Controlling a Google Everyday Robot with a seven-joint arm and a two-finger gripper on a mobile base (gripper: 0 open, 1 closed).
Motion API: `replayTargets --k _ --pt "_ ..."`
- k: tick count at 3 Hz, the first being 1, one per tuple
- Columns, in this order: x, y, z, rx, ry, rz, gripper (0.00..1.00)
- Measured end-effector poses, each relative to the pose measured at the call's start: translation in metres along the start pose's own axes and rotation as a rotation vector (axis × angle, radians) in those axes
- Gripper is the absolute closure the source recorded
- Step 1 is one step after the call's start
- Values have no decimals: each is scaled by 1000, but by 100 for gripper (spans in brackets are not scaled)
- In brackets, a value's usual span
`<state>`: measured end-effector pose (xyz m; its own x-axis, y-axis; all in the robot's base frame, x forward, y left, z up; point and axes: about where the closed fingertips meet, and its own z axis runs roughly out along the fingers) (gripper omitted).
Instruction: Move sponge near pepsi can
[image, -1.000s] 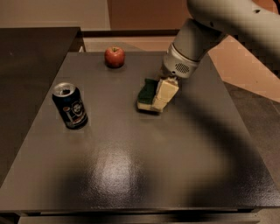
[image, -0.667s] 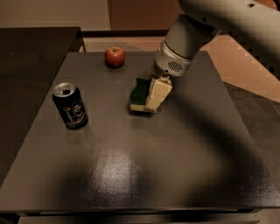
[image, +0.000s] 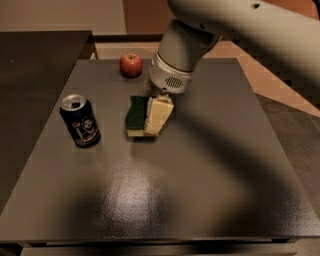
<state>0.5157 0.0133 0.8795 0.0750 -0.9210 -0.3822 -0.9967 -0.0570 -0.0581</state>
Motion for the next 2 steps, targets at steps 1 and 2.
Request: replayTargets --k 1,2 --pt "-18 5 8 -11 9 -41 100" --pt "-31 9 16 -25 12 -71 83"
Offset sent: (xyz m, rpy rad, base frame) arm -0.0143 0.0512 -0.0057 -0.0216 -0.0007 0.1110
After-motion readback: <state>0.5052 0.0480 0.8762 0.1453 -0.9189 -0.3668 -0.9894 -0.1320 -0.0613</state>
